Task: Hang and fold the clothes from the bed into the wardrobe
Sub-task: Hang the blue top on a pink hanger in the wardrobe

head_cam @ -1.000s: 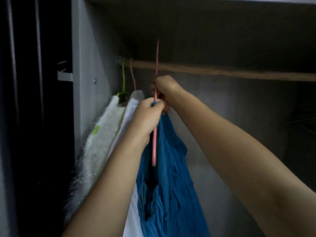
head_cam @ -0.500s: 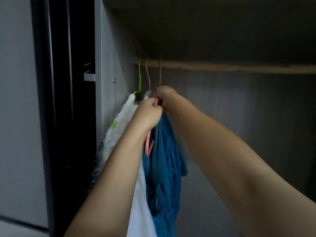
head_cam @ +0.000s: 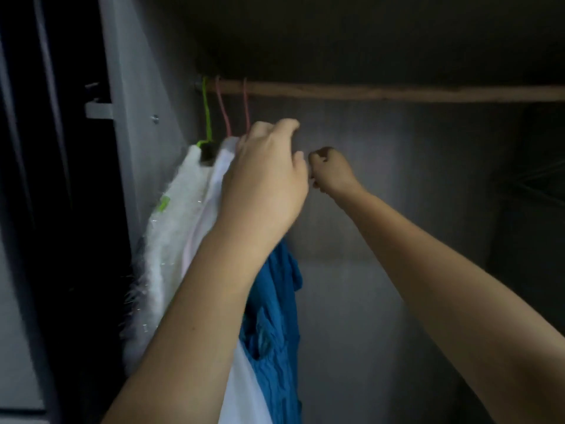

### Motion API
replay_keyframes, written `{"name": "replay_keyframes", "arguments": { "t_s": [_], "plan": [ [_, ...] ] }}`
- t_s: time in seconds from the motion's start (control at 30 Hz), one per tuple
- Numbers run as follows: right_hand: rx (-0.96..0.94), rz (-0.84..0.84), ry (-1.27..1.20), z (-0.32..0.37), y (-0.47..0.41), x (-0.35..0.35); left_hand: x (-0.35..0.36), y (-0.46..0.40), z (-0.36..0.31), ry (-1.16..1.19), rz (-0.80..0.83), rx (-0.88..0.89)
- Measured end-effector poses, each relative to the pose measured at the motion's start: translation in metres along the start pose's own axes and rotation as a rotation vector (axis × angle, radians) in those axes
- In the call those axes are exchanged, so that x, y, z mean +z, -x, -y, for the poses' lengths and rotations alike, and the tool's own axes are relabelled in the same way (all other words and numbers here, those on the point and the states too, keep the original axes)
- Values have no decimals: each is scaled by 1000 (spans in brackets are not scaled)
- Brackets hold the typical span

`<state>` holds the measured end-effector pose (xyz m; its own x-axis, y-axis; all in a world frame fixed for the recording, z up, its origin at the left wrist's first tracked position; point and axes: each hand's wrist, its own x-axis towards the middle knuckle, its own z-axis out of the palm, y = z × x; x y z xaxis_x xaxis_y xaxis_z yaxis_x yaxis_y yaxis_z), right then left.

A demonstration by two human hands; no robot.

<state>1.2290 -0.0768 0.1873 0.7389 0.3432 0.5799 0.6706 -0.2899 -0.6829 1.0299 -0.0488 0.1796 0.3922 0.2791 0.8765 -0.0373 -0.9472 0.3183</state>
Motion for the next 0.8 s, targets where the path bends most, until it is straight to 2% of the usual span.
{"name": "replay_keyframes", "arguments": {
  "t_s": [0.07,0.17,0.27,0.37,0.57,0.67,0.8],
  "plan": [
    [-54,-32,180,-21,20,-18,21,9,-14,124,27,88],
    [16,-54,354,-66,63,-47,76,22,-22,227,250,55],
    [175,-70,539,-115,118,-82,137,48,-28,280,489,9],
    [376,-67,723,-167,190,-125,189,99,-48,409,662,54],
    [728,-121,991,-226,374,-200,259,233,-110,608,1017,302],
    [918,-136,1101,-231,468,-235,269,298,-152,614,1201,465],
    [1176,-155,1145,-222,578,-265,263,360,-205,653,1326,628]
  ]
}}
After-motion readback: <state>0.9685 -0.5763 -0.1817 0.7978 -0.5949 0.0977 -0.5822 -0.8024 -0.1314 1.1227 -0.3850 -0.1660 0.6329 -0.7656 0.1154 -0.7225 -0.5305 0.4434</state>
